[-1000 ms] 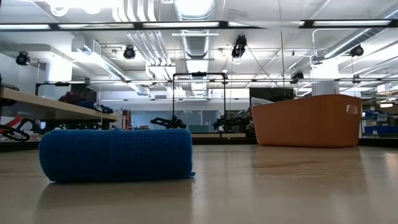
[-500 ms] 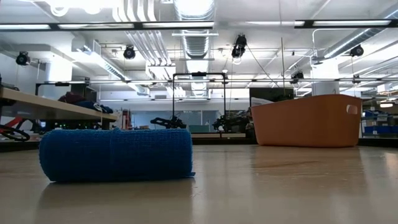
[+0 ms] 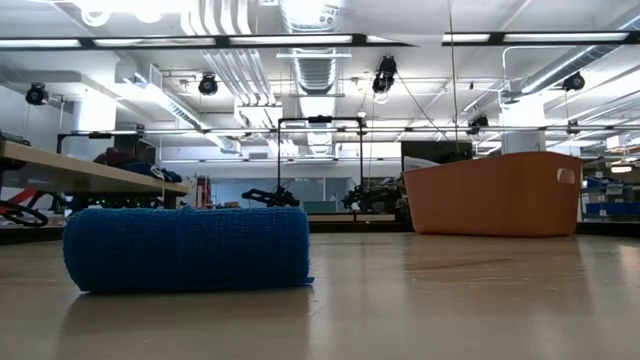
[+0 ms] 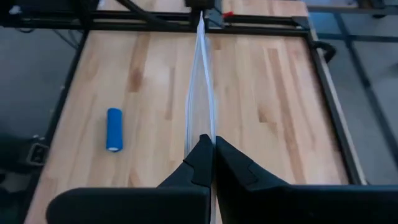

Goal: Roll bandage
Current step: Open the transparent zip bag

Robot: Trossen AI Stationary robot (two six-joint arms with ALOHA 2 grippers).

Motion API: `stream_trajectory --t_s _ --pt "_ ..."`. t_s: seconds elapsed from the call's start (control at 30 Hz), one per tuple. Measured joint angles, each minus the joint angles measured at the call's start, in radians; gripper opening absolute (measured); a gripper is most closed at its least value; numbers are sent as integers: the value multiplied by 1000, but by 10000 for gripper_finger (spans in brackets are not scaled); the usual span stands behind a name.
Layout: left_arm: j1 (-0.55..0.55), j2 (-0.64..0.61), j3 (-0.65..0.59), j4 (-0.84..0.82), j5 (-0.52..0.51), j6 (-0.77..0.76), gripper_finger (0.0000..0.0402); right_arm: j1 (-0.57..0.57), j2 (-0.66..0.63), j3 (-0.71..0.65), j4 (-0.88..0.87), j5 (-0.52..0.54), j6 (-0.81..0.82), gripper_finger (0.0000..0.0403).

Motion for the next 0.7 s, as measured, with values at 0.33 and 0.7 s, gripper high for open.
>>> stream_trajectory --t_s 0.33,0.7 --pt "19 -58 -3 -91 130 -31 182 0 54 0 89 -15 5 0" --pt "20 -40 -9 -149 130 -1 196 0 62 1 197 -59 16 0"
